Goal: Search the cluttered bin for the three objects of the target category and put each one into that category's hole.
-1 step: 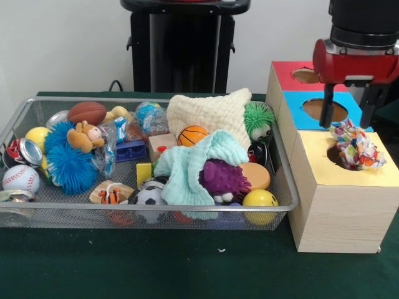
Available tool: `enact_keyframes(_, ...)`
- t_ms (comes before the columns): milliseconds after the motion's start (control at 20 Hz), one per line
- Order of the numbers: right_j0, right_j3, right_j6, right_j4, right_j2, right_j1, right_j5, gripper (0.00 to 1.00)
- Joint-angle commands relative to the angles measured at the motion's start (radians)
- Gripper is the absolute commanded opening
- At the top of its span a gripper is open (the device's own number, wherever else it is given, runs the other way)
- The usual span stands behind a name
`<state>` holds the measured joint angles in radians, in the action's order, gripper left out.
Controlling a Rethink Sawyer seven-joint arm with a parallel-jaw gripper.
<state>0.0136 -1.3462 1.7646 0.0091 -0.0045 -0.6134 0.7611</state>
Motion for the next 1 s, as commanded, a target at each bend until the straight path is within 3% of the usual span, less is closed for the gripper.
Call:
enact_keyframes(50,-0.020,-0.026,0.042,-0.049,0.007,0.013,0.171,1.00)
enact_keyframes(400,-0.039,-0.100,0.110,0.053,0.061,-0.012,0.181,1.00)
enact_keyframes(1000,-0.030,-0.093,0.125,0.124,0.069,-0.026,0.252,1.00)
